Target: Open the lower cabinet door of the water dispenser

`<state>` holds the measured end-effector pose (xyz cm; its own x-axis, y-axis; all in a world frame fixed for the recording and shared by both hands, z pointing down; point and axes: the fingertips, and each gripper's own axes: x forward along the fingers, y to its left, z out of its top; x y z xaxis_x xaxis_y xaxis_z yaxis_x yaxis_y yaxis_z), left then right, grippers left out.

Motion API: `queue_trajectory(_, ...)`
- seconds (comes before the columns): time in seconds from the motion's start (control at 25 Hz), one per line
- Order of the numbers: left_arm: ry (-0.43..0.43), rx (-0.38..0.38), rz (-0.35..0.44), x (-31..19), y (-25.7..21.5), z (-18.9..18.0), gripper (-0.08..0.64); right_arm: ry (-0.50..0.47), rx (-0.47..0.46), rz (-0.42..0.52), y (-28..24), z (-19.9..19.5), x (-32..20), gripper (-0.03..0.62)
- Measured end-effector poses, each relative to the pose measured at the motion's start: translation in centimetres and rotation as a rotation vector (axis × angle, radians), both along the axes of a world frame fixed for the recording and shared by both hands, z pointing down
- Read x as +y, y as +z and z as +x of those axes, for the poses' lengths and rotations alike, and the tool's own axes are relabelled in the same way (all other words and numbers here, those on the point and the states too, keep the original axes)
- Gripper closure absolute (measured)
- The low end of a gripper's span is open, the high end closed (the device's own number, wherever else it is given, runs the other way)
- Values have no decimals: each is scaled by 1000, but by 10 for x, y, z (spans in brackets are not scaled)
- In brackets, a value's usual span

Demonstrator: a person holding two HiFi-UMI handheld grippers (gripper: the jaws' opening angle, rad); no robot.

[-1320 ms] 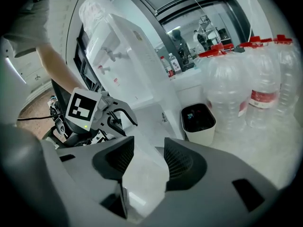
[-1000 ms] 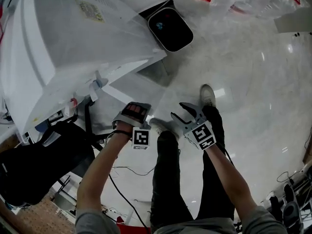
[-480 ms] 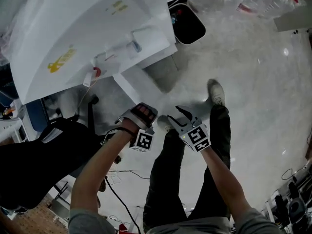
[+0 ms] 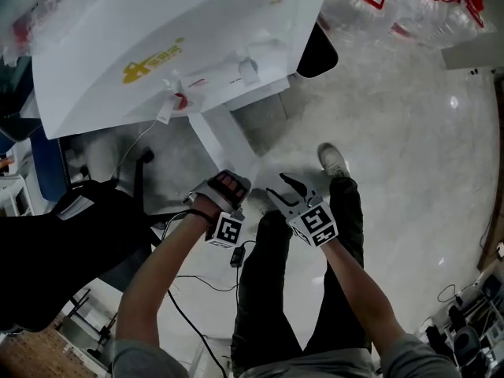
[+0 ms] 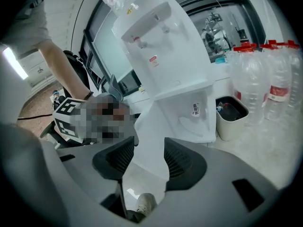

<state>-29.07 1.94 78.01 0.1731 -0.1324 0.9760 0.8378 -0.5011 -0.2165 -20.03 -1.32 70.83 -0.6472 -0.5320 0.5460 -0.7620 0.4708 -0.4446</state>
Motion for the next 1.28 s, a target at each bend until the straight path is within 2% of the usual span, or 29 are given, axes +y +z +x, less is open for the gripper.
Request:
queue_trajectory(0.08,-84,24,-10,-1,-6,2,303,-37,-10,6,-8,3,-4,388)
queue_trajectory(0.16,-232,60,-16,-4,-13,12,287,-105,4,11,-10,11,-7,388)
queue_trajectory(0.36,-680,186,18,-16,-41,13,276,-270,11,14,-13,13,-9,388)
queue_trajectory(0.52,-1075,322,-3,-20,-58,15,276,-367,3,5,-20,13,-10,388)
queue_trajectory(0.6,-1326,411,-18,-22,-64,13,275,-423,0,3,-22,13,-9,388)
queue_trajectory(0.64,-1478,469,-24,-24,-67,10,275,-451,0,7,-22,14,-9,388)
queue_trajectory(0.8,-2138,740,-20,-19,-65,-13,275,-535,8,12,-18,20,-9,388)
queue_trajectory(0.88,-2378,844,-6,-10,-58,-18,275,-568,9,9,-19,23,-9,388)
queue_trajectory(0.92,-2459,879,1,-6,-53,-17,275,-587,10,8,-19,26,-9,388)
queue_trajectory(1.0,-2550,925,10,-3,-41,-8,275,-618,16,8,-20,32,-13,388)
queue_trajectory(1.12,-2588,946,32,-8,-26,1,275,-639,20,15,-22,35,-19,388)
queue_trajectory(1.24,-2631,956,91,-11,-18,-1,280,-644,17,21,-22,35,-25,388)
queue_trajectory(1.28,-2643,953,109,-12,-16,-3,305,-640,16,21,-21,36,-27,388)
